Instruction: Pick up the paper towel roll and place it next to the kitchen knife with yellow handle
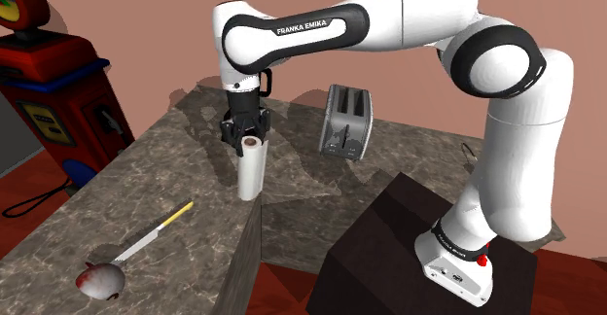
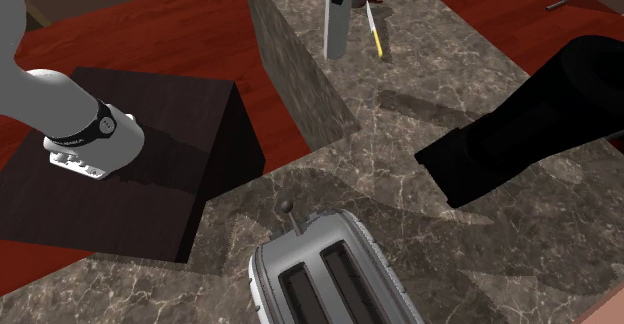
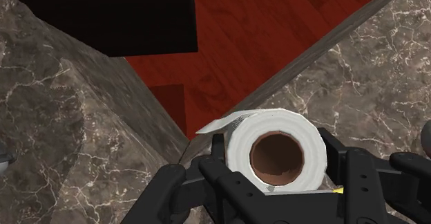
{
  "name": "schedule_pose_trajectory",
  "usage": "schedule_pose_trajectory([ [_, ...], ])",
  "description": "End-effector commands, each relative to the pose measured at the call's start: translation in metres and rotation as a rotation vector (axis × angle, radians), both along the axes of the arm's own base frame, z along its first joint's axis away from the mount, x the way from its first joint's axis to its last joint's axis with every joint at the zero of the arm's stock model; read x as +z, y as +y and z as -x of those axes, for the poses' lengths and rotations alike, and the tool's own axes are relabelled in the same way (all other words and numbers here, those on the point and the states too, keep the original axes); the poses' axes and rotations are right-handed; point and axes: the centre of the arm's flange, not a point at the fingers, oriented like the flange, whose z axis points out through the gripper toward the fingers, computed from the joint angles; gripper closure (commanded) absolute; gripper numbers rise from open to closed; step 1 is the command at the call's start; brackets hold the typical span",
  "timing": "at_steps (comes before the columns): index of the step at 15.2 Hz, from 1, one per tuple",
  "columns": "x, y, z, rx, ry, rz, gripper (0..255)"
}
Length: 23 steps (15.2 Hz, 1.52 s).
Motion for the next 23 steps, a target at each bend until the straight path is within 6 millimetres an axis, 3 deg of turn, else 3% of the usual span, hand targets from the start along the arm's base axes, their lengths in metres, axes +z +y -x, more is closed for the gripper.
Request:
schedule_pose_trajectory([
  [1,-0.003,0.024,0.009,-0.001,0.000,0.000,255],
  [15,-0.003,0.198,0.073,-0.001,0.000,0.000,255],
  [16,-0.003,0.218,0.080,-0.001,0.000,0.000,255],
  [23,-0.040,0.218,0.080,-0.001,0.000,0.000,255],
])
